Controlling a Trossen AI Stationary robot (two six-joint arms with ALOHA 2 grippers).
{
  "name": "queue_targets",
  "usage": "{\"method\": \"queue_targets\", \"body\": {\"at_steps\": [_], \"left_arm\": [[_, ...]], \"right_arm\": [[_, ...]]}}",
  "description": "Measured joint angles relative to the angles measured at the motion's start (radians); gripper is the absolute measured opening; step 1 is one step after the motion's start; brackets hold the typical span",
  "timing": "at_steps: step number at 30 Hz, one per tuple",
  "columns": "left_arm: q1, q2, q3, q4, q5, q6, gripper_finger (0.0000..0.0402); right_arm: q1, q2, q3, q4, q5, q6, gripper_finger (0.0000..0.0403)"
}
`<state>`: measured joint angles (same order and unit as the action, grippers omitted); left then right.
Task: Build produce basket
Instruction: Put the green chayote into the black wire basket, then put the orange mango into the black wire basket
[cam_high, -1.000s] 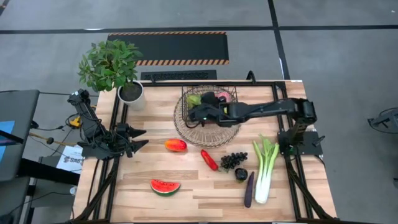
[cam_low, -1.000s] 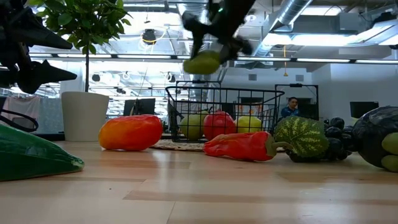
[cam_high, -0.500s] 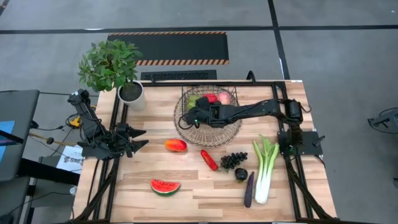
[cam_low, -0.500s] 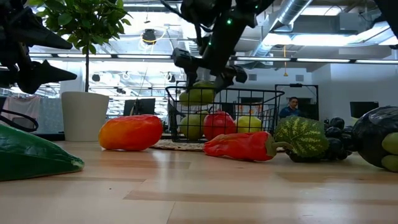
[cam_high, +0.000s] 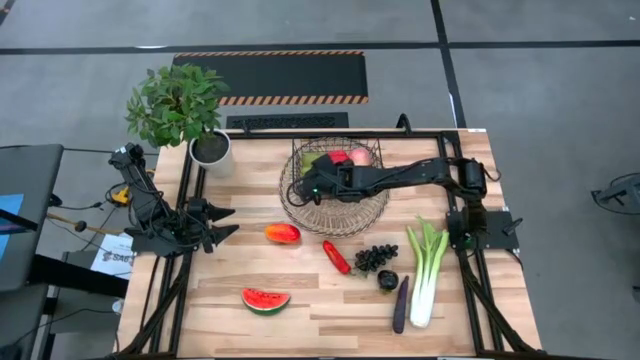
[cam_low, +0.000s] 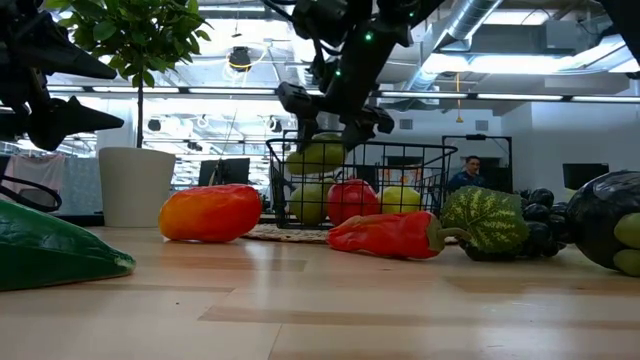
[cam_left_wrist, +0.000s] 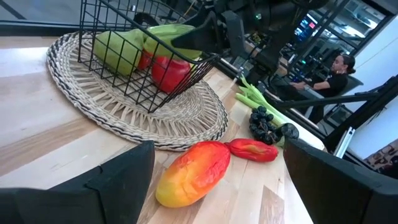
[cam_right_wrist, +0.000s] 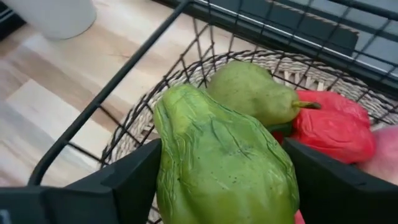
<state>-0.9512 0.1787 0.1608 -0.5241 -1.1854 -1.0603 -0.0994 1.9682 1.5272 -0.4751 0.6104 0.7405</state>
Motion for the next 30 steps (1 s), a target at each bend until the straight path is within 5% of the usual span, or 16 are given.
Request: {"method": "queue_targets", "body": {"at_steps": [9, 19, 24, 30], "left_arm": [[0.0, 0.0, 0.0, 0.0, 0.0, -0.008, 0.0341], [0.0, 0.0, 0.0, 0.0, 0.017, -0.006, 0.0341], [0.0, 0.0, 0.0, 0.0, 0.037, 0.002, 0.0341], [0.0, 0.0, 0.0, -0.001, 0.048, 0.015, 0.0341]], "right_arm": [[-0.022, 0.0, 0.0, 0.045, -0.064, -0.042, 0.0395], [-0.028, -0.039, 0.033, -0.015, -0.224, -0.089, 0.039], [0.031, -0.102, 0.072, -0.134, -0.353, -0.121, 0.0394], [0.183, -0.186, 0.072, -0.282, -0.338, -0.029, 0.0388]]}}
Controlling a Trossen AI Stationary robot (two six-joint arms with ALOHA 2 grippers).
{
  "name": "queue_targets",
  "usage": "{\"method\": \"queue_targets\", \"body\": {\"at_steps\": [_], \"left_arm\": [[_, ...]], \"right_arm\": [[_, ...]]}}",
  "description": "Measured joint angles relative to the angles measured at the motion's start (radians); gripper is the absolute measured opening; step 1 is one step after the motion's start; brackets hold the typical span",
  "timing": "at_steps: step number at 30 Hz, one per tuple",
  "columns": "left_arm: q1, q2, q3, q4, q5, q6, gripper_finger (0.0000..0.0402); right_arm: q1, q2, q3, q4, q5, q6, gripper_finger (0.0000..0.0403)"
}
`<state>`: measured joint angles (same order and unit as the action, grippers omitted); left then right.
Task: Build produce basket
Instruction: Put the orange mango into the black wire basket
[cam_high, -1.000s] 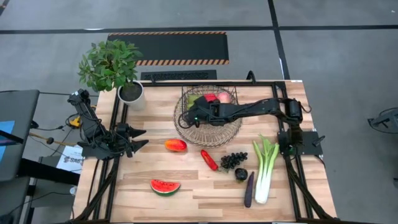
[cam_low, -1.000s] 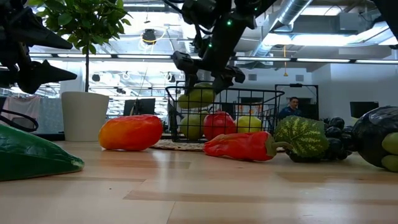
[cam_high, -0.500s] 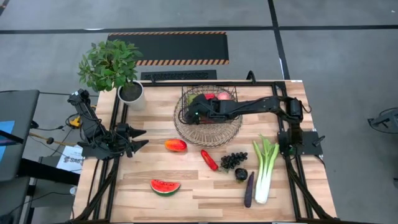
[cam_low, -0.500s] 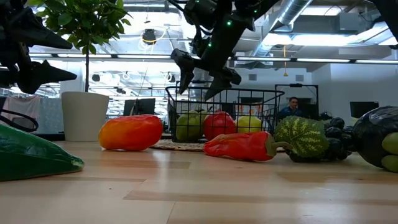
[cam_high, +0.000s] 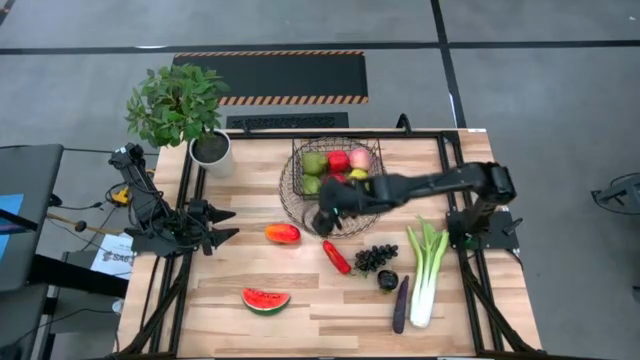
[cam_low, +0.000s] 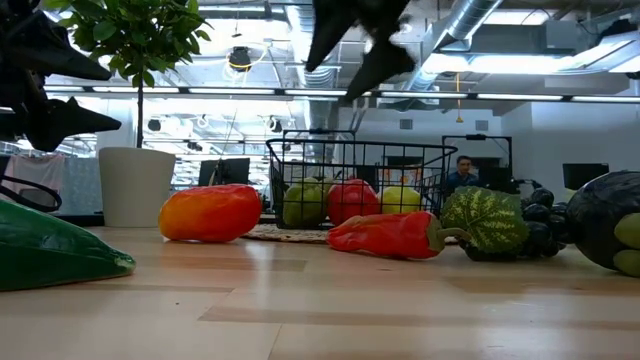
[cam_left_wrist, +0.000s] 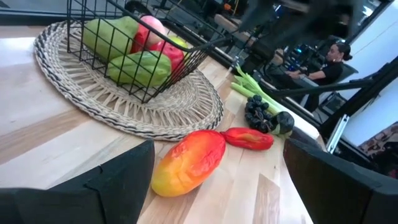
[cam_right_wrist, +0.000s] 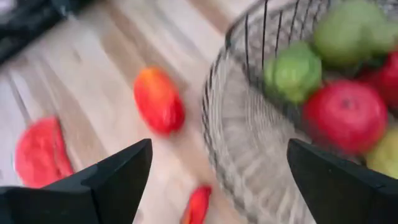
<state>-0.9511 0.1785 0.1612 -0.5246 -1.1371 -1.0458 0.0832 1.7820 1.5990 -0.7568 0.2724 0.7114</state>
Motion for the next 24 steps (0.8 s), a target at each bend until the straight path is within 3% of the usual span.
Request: {"method": "queue_targets", "body": {"at_steps": [7, 12, 17, 24], "left_arm": [[0.0, 0.0, 0.0, 0.0, 0.0, 0.002, 0.0341], [0.0, 0.0, 0.0, 0.0, 0.001, 0.002, 0.0341], [0.0, 0.002, 0.0, 0.003, 0.004, 0.002, 0.0341], [0.0, 0.011, -0.001, 0.014, 0.014, 0.002, 0.0341]], "right_arm": [[0.208, 0.006, -0.006, -0.138, 0.124, 0.223, 0.0385], [0.294, 0.045, -0.053, -0.109, 0.253, 0.308, 0.0385], [0.298, 0.118, -0.08, 0.087, 0.316, 0.123, 0.0385], [0.22, 0.263, -0.072, 0.558, 0.291, -0.287, 0.0385]]}}
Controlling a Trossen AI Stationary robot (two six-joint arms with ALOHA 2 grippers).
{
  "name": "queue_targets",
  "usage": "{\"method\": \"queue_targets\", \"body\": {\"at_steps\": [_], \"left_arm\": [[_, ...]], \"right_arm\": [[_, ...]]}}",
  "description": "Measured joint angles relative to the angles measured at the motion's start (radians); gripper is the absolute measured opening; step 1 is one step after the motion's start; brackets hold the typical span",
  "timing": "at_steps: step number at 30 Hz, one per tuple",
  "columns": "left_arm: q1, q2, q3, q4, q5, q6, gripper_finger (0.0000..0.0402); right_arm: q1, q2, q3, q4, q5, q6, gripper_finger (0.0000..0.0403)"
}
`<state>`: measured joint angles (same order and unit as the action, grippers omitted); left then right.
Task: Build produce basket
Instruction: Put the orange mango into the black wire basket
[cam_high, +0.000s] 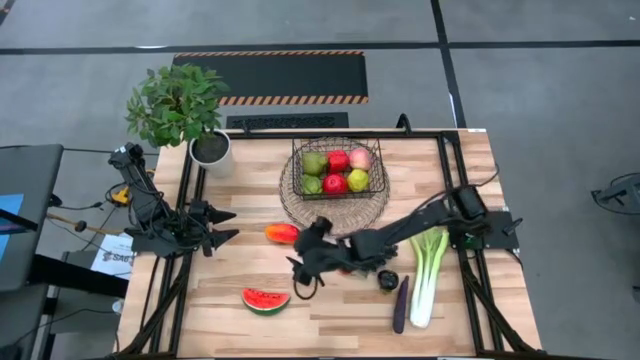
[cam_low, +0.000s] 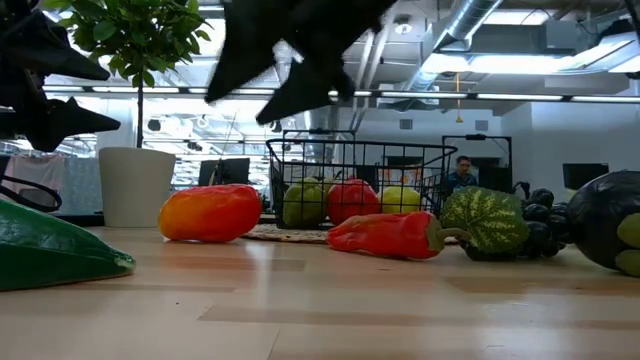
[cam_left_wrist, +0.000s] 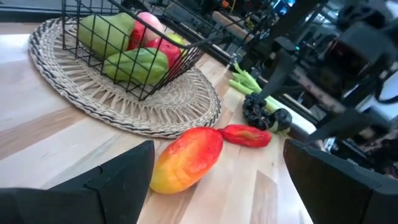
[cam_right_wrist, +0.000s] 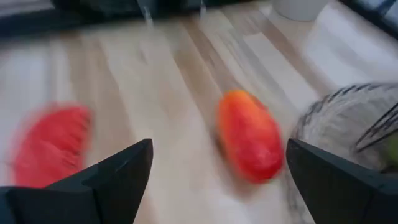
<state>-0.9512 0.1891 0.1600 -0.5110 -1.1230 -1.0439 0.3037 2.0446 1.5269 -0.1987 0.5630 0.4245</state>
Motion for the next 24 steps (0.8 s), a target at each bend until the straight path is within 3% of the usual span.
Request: {"method": "queue_targets", "body": {"at_steps": [7, 16, 24], "left_arm": [[0.0, 0.014, 0.0, 0.003, 0.016, -0.008, 0.0341], [0.0, 0.022, 0.0, 0.001, 0.016, -0.014, 0.0341], [0.0, 0.022, 0.0, 0.001, 0.018, -0.009, 0.0341]], "right_arm": [[-0.103, 0.085, 0.015, 0.199, -0.039, -0.203, 0.0385], [-0.187, 0.124, 0.013, 0.267, -0.178, -0.224, 0.0385], [-0.195, 0.186, 0.016, 0.35, -0.199, -0.218, 0.0385]]}}
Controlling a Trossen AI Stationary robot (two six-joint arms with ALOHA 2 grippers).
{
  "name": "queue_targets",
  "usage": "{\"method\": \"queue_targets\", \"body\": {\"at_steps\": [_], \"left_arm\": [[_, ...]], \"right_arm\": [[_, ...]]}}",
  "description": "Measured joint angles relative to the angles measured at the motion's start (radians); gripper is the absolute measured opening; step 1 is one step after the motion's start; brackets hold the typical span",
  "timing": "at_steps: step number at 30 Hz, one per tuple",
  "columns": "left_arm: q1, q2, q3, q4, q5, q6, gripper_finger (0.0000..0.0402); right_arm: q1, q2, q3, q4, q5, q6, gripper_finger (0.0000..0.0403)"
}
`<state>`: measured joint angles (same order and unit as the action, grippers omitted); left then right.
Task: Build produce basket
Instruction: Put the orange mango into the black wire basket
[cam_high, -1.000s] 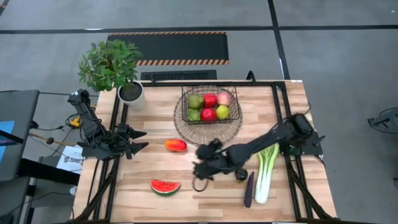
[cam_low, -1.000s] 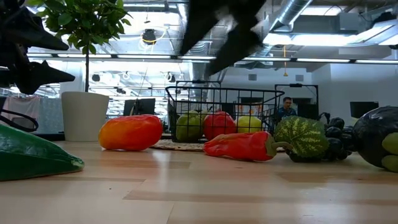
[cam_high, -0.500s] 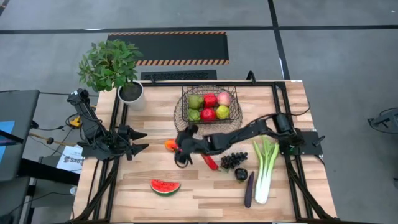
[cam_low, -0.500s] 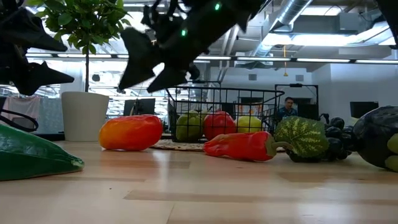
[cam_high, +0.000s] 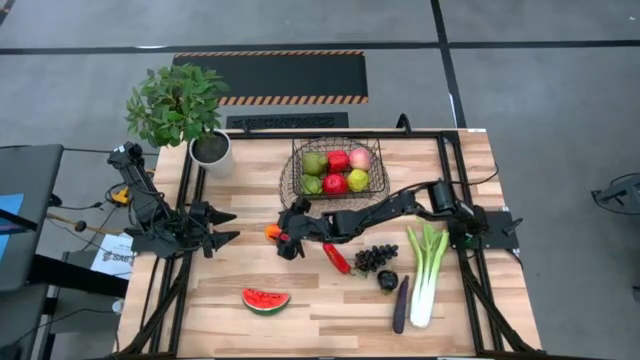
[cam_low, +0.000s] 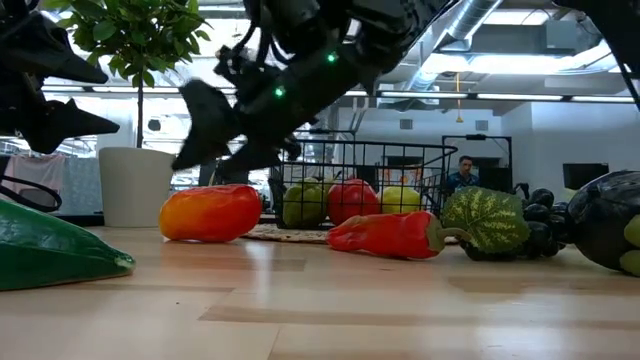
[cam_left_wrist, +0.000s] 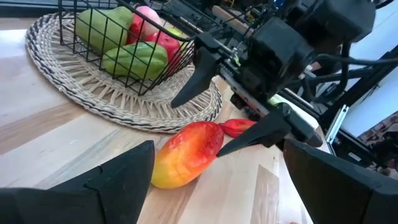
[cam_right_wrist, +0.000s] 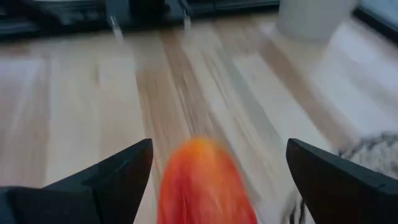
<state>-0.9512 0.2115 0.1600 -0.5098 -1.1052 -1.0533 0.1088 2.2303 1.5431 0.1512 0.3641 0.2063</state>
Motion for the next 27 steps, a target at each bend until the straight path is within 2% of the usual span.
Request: {"method": "queue_targets", "body": {"at_steps": [22, 27], "left_arm": [[0.0, 0.0, 0.0, 0.0, 0.0, -0.004, 0.0341], [0.0, 0.0, 0.0, 0.0, 0.0, -0.005, 0.0341]], "right_arm": [[0.0, 0.05, -0.003, -0.061, -0.007, 0.064, 0.0383], [0.0, 0.05, -0.003, -0.092, -0.006, 0.085, 0.0368]]}}
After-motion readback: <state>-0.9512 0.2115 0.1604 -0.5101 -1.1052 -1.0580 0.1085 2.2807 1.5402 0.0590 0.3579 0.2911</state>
